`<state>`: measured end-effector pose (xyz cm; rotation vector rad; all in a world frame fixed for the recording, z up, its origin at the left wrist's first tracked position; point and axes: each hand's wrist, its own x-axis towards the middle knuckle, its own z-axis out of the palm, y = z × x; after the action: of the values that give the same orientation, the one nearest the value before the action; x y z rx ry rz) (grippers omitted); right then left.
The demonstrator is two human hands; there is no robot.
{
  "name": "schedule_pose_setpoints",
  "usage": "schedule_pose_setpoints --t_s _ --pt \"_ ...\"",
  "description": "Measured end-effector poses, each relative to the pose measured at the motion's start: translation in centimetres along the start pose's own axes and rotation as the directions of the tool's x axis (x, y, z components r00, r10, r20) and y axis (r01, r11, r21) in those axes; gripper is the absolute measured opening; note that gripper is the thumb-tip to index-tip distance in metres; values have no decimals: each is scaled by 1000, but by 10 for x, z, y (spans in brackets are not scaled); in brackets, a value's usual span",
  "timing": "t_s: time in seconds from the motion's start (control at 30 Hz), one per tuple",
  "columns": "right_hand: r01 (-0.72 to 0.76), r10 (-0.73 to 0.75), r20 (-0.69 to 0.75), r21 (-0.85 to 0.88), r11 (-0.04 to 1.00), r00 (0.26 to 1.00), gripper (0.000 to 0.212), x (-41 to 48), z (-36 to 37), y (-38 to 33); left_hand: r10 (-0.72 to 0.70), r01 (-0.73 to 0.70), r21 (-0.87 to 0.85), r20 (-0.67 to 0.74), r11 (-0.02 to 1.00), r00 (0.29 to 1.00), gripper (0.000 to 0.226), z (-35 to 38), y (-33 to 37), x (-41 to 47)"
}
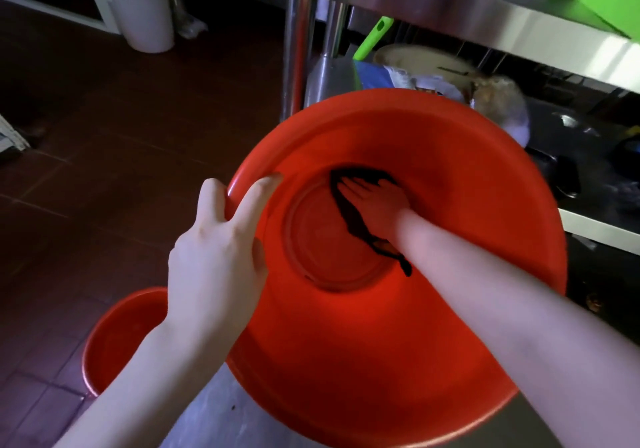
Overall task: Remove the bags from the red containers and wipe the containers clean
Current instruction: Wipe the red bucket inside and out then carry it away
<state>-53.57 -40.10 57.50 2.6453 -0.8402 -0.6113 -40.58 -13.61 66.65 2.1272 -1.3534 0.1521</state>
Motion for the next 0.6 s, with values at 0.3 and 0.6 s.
schedule_pose_setpoints --t_s 0.3,0.6 --pt "340 -338 -37 59 939 940 67 9 31 -95 -53 53 18 -11 998 999 76 2 -1 1" --pt "581 -465 438 -180 793 770 43 -42 56 -45 -39 39 28 14 999 999 73 -2 -20 -2"
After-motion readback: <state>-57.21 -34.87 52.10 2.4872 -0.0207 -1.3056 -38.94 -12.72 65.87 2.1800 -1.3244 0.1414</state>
